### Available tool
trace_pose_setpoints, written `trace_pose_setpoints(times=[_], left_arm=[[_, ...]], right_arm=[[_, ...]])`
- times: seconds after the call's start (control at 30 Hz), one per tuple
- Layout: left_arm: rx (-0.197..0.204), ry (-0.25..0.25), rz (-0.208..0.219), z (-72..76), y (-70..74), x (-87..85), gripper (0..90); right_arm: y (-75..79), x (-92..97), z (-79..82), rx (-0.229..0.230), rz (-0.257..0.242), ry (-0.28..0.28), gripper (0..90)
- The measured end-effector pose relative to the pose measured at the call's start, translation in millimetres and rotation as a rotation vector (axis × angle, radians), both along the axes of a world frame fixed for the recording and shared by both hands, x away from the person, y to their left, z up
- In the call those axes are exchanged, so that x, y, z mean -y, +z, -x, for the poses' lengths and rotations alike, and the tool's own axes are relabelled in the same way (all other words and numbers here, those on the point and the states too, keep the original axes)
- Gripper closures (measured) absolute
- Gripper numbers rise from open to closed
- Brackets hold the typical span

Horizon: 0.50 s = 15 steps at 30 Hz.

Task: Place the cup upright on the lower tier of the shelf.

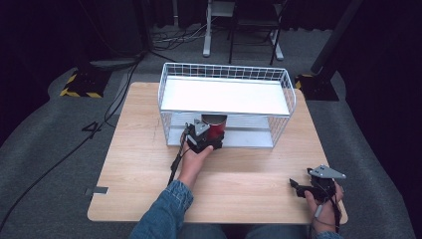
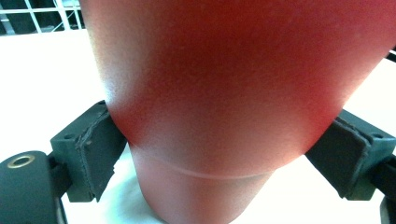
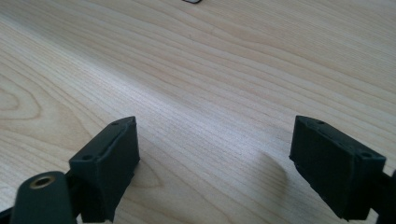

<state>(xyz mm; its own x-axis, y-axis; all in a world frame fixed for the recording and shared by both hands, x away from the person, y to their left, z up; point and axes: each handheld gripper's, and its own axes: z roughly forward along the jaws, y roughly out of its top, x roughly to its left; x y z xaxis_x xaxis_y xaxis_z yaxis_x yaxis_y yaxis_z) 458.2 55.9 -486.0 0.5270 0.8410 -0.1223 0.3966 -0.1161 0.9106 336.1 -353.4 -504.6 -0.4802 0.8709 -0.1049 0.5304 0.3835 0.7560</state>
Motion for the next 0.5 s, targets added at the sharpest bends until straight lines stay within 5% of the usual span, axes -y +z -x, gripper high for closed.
trace_pose_setpoints(times=[0.5], left_arm=[[-0.052, -0.021, 0.048, 13.5, 3.8, -13.0, 11.2]], right_arm=[[0.0, -1.1, 0.8, 0.007, 0.007, 0.004, 16.0]])
